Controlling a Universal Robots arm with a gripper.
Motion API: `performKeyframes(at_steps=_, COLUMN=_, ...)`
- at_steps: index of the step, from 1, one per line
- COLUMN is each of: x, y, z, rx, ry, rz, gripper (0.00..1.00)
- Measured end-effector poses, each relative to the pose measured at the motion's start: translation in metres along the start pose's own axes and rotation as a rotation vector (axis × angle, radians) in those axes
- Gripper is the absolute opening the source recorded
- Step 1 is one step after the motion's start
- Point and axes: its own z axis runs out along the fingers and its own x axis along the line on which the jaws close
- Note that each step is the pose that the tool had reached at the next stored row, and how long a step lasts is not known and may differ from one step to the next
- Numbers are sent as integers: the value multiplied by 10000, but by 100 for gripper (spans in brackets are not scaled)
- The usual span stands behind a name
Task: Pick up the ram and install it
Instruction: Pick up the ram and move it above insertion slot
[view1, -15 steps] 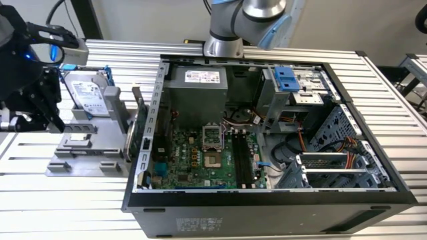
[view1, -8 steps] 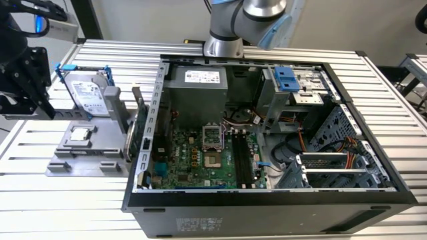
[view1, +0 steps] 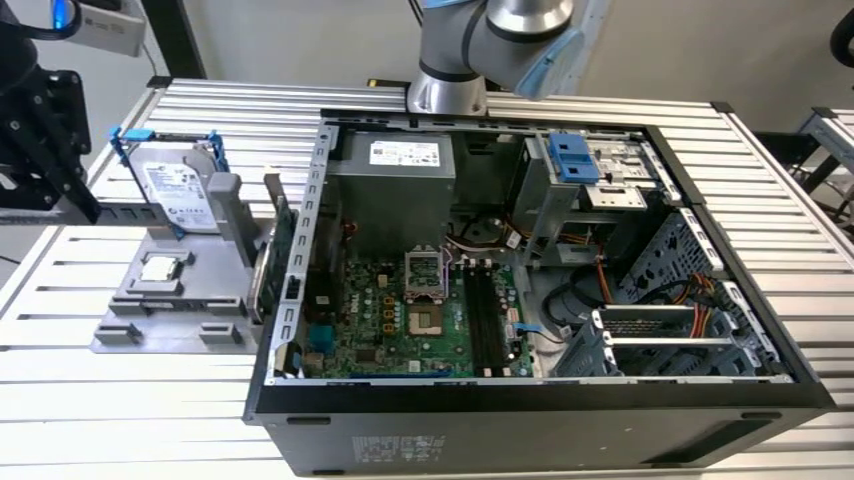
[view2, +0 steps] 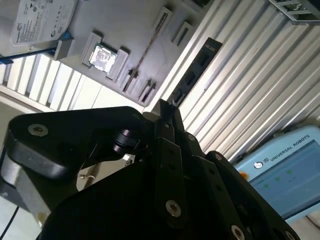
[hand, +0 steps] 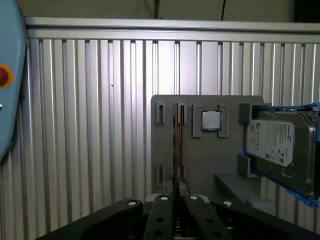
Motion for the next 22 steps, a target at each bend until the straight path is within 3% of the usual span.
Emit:
performKeyframes(at_steps=4, x=-3, y=-136, z=0, rx=-1, ry=1, rz=0, gripper=0)
performKeyframes(at_steps=22, x=-16, y=-955, z=2, rx=-9, ry=1, rz=-1, gripper=0)
